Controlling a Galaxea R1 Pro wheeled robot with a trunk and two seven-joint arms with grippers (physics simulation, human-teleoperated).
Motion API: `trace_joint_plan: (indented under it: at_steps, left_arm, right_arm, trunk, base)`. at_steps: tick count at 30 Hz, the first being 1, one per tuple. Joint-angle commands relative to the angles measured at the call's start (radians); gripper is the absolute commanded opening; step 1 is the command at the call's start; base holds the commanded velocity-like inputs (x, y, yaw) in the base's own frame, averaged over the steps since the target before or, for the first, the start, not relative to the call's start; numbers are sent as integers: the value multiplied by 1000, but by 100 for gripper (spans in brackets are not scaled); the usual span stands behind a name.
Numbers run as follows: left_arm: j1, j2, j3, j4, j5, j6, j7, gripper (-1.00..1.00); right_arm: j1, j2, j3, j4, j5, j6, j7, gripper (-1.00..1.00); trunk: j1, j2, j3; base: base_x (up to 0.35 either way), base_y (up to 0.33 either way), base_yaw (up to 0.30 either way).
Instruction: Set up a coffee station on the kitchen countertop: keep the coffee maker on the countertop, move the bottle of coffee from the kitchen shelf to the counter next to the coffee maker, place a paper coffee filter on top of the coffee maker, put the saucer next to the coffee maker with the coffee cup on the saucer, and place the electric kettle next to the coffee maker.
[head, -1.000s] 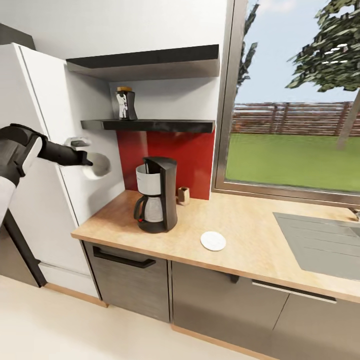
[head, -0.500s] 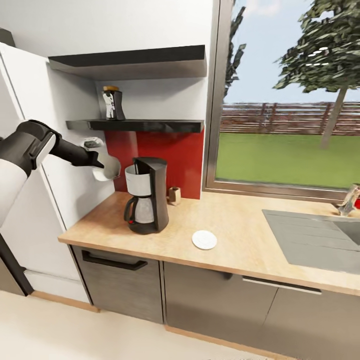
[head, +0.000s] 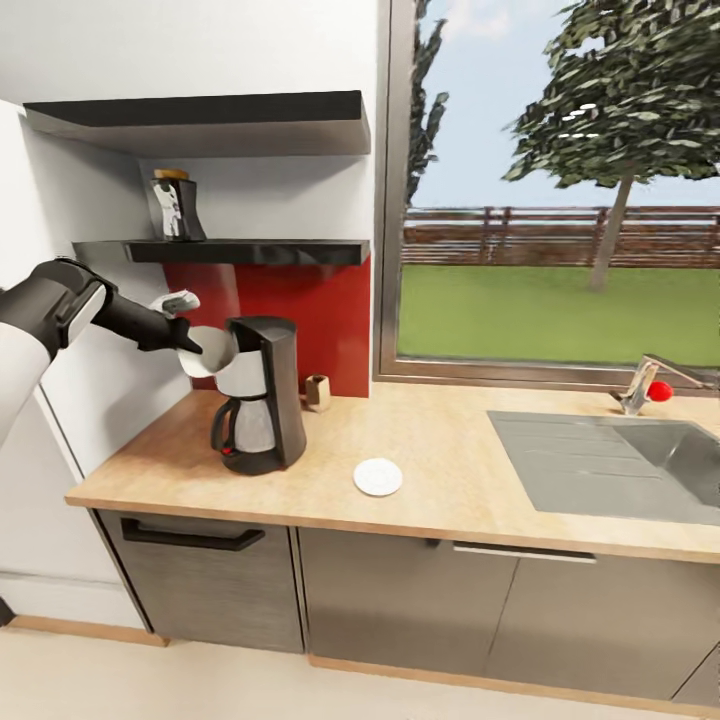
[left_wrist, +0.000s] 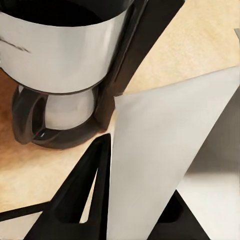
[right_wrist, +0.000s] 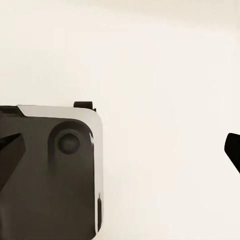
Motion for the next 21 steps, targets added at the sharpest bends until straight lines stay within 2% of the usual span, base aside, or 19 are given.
trace_joint_plan:
  at_steps: [1,10,17,21]
  left_arm:
    - [-4,1,-6,16,3,4,-3,-100]
    - [-49,1,-10,84,2,4,-3,-100]
    - [-58,-1,-46,81,2,1,-4,-100]
    - [-50,3,-22,65,1,1,-4,-100]
  right_arm:
    - [0,0,0,0,0,-3,0,100]
    - [0,0,-1,-2,0,-3,-1,100]
    - [-1,13,5,27,4,-4,1,100]
    - [-1,24,0,16,3,-1,1,100]
  trunk:
    - [1,-2,-2]
    - [1,-2,-2]
    - [1,-2,-2]
    - [1,-2,-2]
  base:
    - [0,0,-33]
    - [0,0,-7]
    - [0,0,0]
    - [0,0,0]
